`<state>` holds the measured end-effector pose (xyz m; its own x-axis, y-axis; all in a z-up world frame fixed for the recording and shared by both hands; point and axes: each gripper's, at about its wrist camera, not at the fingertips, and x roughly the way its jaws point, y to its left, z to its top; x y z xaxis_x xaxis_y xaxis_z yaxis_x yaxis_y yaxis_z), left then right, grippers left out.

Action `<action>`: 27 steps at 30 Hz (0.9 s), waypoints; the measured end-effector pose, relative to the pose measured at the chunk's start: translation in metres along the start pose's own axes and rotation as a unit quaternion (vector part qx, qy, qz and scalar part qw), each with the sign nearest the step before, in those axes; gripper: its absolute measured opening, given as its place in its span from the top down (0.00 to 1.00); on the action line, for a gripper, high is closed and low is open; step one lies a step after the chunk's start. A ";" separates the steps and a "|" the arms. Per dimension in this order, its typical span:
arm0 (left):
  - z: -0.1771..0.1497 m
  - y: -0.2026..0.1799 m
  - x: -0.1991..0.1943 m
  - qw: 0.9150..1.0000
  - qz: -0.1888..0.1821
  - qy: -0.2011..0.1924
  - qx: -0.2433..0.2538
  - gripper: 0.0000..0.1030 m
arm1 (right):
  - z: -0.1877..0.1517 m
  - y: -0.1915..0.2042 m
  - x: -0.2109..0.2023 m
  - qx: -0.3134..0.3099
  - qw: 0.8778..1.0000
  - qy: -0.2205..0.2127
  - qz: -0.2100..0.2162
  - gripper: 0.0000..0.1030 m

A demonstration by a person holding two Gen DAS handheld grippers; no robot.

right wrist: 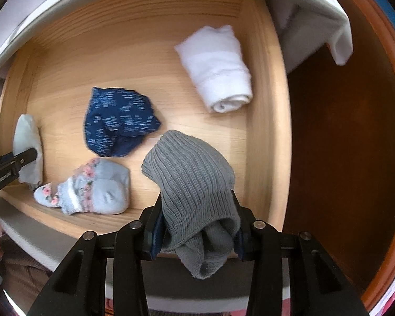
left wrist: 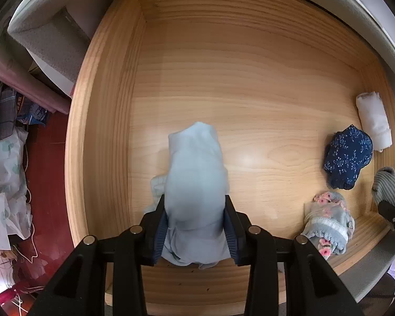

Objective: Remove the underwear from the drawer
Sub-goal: 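Carry the grey ribbed sock with the right gripper over the white box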

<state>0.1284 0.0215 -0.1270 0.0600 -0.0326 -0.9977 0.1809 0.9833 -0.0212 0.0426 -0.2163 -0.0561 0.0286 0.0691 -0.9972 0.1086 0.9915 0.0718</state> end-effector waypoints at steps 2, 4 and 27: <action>-0.001 0.001 -0.001 1.000 -0.001 -0.001 -0.002 0.63 | 0.002 0.005 -0.008 -0.006 1.000 -0.005 -0.001 0.63; -0.001 0.001 -0.002 1.000 -0.002 -0.001 -0.005 0.63 | 0.006 0.008 -0.019 -0.011 1.000 -0.011 0.000 0.63; -0.001 0.003 -0.001 1.000 -0.006 -0.002 -0.009 0.63 | 0.017 0.005 -0.143 -0.034 0.994 -0.106 0.004 0.63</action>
<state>0.1280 0.0248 -0.1261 0.0616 -0.0459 -0.9970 0.1637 0.9859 -0.0353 0.0561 -0.2232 0.0873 0.2384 0.0598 -0.9693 0.0400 0.9967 0.0713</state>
